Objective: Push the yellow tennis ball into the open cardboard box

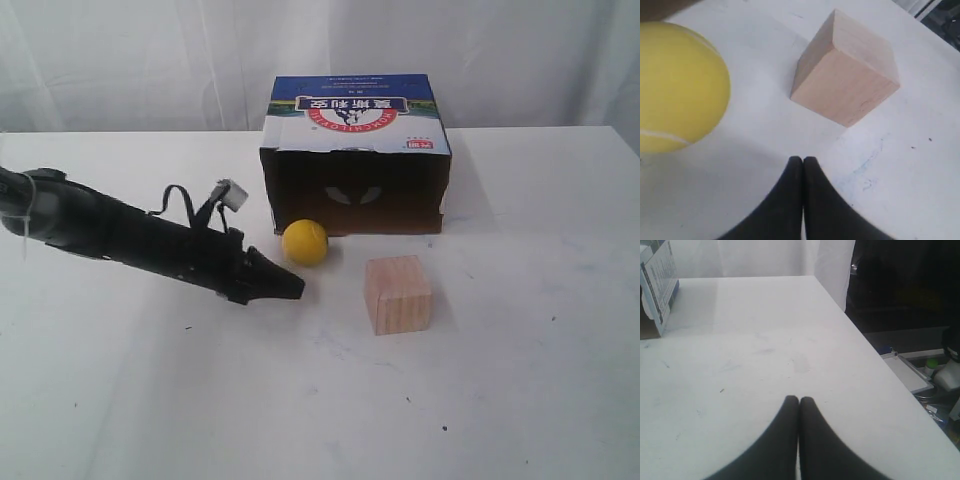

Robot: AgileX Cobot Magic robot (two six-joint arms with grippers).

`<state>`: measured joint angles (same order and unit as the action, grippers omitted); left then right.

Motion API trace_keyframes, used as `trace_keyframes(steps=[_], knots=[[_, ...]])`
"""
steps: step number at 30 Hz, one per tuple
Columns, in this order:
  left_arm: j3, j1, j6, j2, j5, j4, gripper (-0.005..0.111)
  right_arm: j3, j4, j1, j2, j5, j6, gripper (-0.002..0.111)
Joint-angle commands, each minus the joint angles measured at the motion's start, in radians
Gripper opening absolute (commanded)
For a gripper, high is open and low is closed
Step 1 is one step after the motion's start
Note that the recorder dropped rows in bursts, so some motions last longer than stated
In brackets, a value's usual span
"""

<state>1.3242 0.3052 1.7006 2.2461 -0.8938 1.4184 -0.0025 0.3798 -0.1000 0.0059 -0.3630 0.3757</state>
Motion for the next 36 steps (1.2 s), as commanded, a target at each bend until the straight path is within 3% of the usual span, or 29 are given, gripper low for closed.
trace_keyframes(steps=[1,4,9,12,19,23,27,31,36], knots=[[0.003,0.103,0.102,0.021,0.272,0.053,0.000,0.002,0.004,0.000,-0.006,0.013,0.003,0.000],[0.004,0.090,0.207,0.027,0.321,0.124,0.000,0.002,0.004,0.000,-0.006,0.013,0.003,0.000],[-0.037,0.046,0.083,0.002,0.089,-0.125,0.000,0.002,0.004,0.000,-0.006,0.013,0.003,0.000],[-0.108,0.034,0.072,-0.047,0.068,-0.134,0.000,0.002,0.004,0.000,-0.006,0.013,0.003,0.000],[-0.174,-0.077,0.168,-0.145,0.201,0.089,0.000,0.002,0.004,0.000,-0.006,0.013,0.003,0.000],[-0.173,-0.135,0.270,-0.142,0.182,0.204,0.000,0.002,0.004,0.000,-0.006,0.013,0.003,0.000],[-0.173,-0.129,0.304,-0.142,0.181,0.209,0.000,0.002,0.004,0.000,-0.006,0.013,0.003,0.000],[-0.168,-0.109,0.418,-0.139,0.208,0.325,0.000,0.002,0.004,0.000,-0.006,0.013,0.003,0.000],[-0.148,-0.093,0.392,-0.112,0.127,0.289,0.000,0.002,0.004,0.000,-0.006,0.013,0.003,0.000]])
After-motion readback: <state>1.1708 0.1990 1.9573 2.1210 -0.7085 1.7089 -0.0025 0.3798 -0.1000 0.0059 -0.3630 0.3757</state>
